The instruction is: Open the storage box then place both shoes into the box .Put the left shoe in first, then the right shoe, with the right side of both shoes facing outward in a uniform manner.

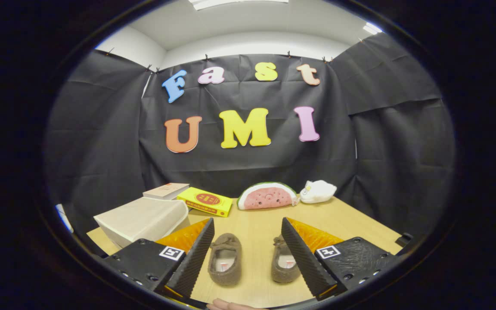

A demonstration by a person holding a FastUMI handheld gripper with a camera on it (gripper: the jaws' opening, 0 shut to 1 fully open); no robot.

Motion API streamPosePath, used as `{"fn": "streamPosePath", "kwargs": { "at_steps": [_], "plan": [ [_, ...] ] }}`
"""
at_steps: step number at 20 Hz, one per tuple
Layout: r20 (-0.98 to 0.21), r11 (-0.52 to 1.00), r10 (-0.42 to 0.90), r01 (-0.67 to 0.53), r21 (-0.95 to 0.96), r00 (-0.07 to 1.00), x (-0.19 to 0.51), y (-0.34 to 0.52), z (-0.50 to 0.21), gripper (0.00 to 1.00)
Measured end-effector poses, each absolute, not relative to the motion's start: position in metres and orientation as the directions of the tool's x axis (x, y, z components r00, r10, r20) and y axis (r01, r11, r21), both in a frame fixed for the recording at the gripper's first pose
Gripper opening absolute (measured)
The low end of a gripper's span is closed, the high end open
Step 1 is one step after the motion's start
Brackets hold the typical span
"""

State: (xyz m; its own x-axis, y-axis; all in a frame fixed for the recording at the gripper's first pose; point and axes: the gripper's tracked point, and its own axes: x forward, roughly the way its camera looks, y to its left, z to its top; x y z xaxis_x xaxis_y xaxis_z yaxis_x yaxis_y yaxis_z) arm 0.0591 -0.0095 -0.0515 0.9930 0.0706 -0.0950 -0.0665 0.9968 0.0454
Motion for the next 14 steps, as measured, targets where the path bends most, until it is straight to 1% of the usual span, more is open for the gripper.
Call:
{"fn": "streamPosePath", "kwargs": {
  "at_steps": [3,5,7,9,12,14],
  "plan": [
    [-0.134,0.977,0.202,-0.190,0.099,0.970,0.083,0.018,-0.061,0.95],
    [-0.156,0.964,0.257,-0.242,0.106,0.954,0.098,0.036,-0.068,0.95],
    [-0.193,0.956,0.289,-0.271,0.115,0.938,0.114,0.054,-0.078,0.95],
    [-0.252,0.954,0.288,-0.253,0.162,0.924,0.132,0.063,-0.094,0.95],
    [-0.286,0.911,0.382,-0.307,0.275,0.879,0.154,0.094,-0.105,0.96],
    [-0.287,0.849,0.483,-0.363,0.383,0.827,0.166,0.115,-0.109,0.95]
  ]
}}
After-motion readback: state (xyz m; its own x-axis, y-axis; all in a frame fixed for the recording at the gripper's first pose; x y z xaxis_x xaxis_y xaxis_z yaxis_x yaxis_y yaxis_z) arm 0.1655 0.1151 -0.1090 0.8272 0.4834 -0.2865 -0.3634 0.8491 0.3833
